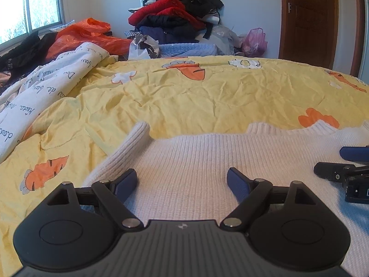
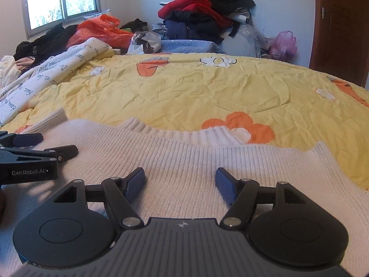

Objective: Fold small clothes

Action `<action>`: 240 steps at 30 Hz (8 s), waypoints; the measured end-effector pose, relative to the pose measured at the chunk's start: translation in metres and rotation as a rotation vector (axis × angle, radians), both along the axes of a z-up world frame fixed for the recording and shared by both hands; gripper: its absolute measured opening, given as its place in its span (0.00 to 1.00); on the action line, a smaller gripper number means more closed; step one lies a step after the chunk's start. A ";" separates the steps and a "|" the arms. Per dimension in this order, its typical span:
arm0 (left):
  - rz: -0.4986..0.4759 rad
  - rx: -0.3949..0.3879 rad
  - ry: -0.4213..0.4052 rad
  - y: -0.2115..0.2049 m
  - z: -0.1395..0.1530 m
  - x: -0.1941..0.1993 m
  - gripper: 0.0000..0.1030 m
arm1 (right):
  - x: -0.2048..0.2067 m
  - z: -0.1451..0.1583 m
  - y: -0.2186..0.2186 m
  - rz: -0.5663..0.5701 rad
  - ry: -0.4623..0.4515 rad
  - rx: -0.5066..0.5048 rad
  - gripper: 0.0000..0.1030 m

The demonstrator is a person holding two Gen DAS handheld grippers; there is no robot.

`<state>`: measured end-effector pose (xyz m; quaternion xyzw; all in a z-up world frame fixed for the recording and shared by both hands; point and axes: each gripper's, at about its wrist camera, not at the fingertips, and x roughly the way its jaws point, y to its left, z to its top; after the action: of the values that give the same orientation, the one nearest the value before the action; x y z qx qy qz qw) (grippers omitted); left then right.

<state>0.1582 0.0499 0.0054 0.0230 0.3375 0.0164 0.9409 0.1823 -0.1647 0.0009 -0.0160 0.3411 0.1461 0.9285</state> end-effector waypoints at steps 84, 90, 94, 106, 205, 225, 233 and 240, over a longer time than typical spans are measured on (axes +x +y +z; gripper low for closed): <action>-0.154 0.032 -0.164 -0.079 0.048 -0.185 0.27 | 0.041 0.024 0.004 0.153 0.554 0.691 0.86; -0.177 0.117 -0.155 -0.094 0.048 -0.183 0.27 | 0.045 0.050 0.054 0.258 0.412 0.293 0.61; -0.200 0.130 -0.158 -0.102 0.060 -0.182 0.27 | 0.042 0.057 0.056 0.342 0.333 0.224 0.24; -0.528 0.136 -0.223 -0.247 0.071 -0.186 0.27 | 0.022 0.095 -0.129 0.249 0.210 0.237 0.22; -0.170 -0.709 0.106 0.071 0.023 -0.093 0.78 | -0.064 0.046 -0.143 -0.029 0.144 0.677 0.63; -0.248 -0.599 0.244 0.026 0.001 -0.087 0.64 | -0.084 0.019 -0.125 0.056 0.282 0.619 0.40; -0.255 -0.561 0.197 0.017 0.000 -0.094 0.70 | -0.015 0.055 -0.136 -0.044 0.194 0.605 0.63; -0.250 -0.558 0.217 0.017 0.003 -0.092 0.71 | 0.018 0.035 -0.117 -0.055 0.248 0.558 0.18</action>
<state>0.0663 0.0671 0.0080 -0.1931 0.4218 -0.1951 0.8642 0.2007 -0.2820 0.0360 0.2667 0.3989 0.2099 0.8519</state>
